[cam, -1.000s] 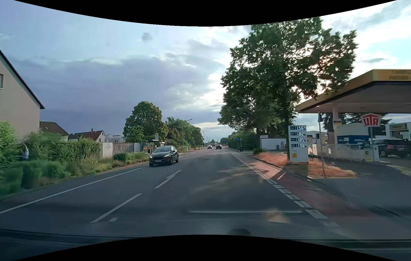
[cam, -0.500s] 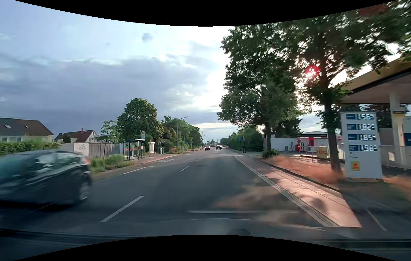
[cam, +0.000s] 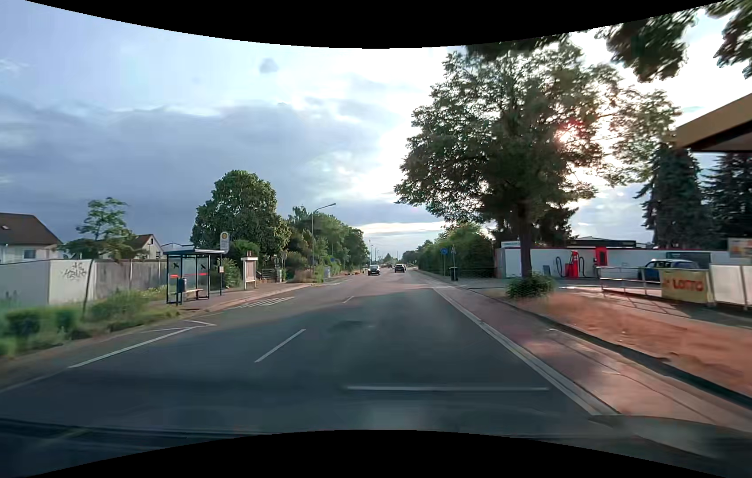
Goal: Follow the waypoints while adhering to traffic rules and regulations
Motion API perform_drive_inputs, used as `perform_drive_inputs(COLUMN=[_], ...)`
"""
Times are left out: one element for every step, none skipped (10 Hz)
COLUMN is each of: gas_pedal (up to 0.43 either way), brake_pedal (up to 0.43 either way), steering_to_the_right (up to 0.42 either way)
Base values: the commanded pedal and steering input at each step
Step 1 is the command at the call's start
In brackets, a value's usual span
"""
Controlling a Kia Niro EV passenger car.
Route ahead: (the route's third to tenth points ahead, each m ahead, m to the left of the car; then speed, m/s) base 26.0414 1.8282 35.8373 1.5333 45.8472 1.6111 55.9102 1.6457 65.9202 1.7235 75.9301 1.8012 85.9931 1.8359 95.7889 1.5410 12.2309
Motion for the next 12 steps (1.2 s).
perform_drive_inputs(gas_pedal=[0.087, 0.087, 0.087, 0.087, 0.087, 0.087, 0.087, 0.087, 0.087, 0.087, 0.087, 0.087], brake_pedal=[0.0, 0.0, 0.0, 0.0, 0.0, 0.0, 0.0, 0.0, 0.0, 0.0, 0.0, 0.0], steering_to_the_right=[-0.003, -0.003, -0.003, -0.003, -0.003, -0.003, -0.003, -0.003, -0.003, -0.003, -0.003, -0.003])
